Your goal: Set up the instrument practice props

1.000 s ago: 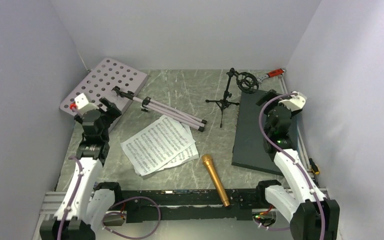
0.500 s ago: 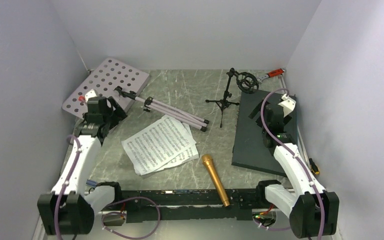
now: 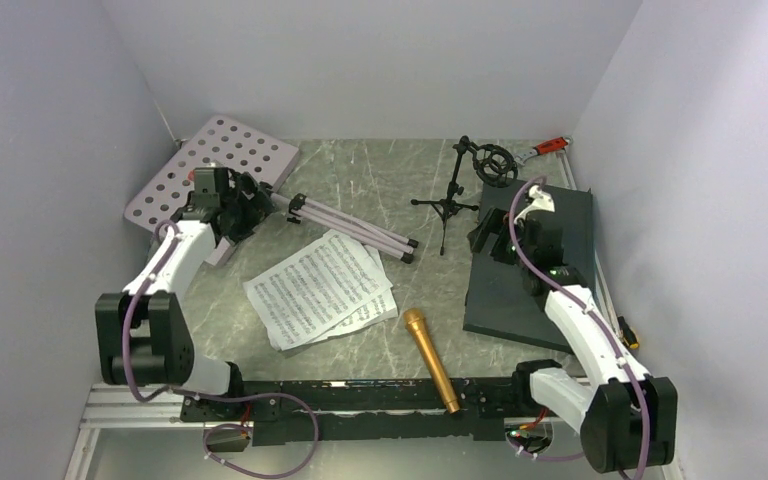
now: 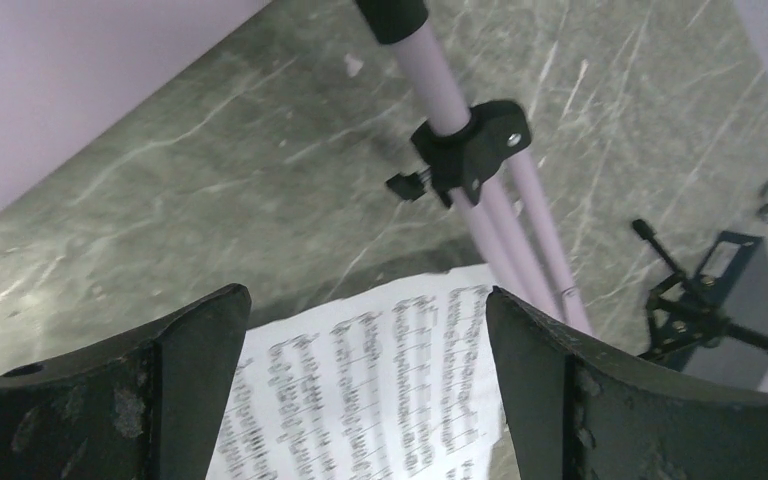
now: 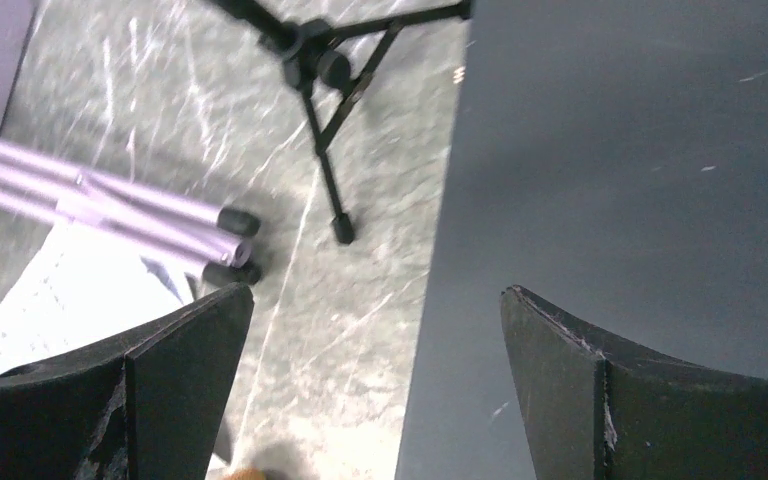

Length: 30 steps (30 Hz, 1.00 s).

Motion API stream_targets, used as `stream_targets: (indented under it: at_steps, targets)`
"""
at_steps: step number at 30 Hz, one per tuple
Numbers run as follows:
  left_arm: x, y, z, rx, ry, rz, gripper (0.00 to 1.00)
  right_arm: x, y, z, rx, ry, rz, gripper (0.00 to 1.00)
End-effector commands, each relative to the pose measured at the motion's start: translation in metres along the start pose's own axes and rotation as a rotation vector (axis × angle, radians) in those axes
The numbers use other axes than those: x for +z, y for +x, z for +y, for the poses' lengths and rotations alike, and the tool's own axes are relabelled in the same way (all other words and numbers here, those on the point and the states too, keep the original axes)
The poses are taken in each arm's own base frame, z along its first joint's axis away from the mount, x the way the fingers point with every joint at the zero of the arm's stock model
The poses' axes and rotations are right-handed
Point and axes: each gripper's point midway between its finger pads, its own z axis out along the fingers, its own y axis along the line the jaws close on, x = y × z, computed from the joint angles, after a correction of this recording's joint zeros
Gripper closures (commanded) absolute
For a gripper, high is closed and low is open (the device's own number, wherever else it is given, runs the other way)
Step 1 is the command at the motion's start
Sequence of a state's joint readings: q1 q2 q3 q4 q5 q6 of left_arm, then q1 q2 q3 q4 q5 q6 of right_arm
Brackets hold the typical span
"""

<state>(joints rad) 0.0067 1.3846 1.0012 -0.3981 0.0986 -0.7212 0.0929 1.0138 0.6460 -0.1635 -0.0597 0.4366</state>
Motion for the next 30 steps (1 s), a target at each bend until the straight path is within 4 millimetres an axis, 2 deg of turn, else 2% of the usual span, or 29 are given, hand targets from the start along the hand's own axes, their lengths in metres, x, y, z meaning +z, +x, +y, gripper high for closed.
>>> stream_targets:
  at_steps: [1,6,9,16,21,23,30]
  targets:
    - [0.012,-0.021,-0.040,-0.076,0.130,-0.010,0.06,-0.012,0.007,0.042,-0.080,-0.211,-0.009,0.00]
    - [0.037,-0.023,-0.043,-0.149,0.133,0.007,0.06,-0.012,0.031,0.074,-0.197,-0.269,0.028,0.00]
    - [0.050,-0.023,-0.045,-0.186,0.146,0.014,0.13,-0.010,0.042,0.099,-0.273,-0.315,0.054,0.00]
    - [0.067,-0.028,-0.049,-0.247,0.177,-0.006,0.17,-0.008,0.065,0.151,-0.412,-0.433,0.112,0.01]
    - [0.079,-0.030,-0.051,-0.282,0.183,-0.007,0.23,0.008,0.078,0.172,-0.469,-0.442,0.174,0.03]
    - [0.083,-0.032,-0.051,-0.283,0.185,-0.018,0.24,0.016,0.074,0.183,-0.490,-0.448,0.181,0.04]
    - [0.103,-0.037,-0.054,-0.313,0.203,-0.030,0.33,0.048,0.088,0.203,-0.553,-0.472,0.265,0.05]
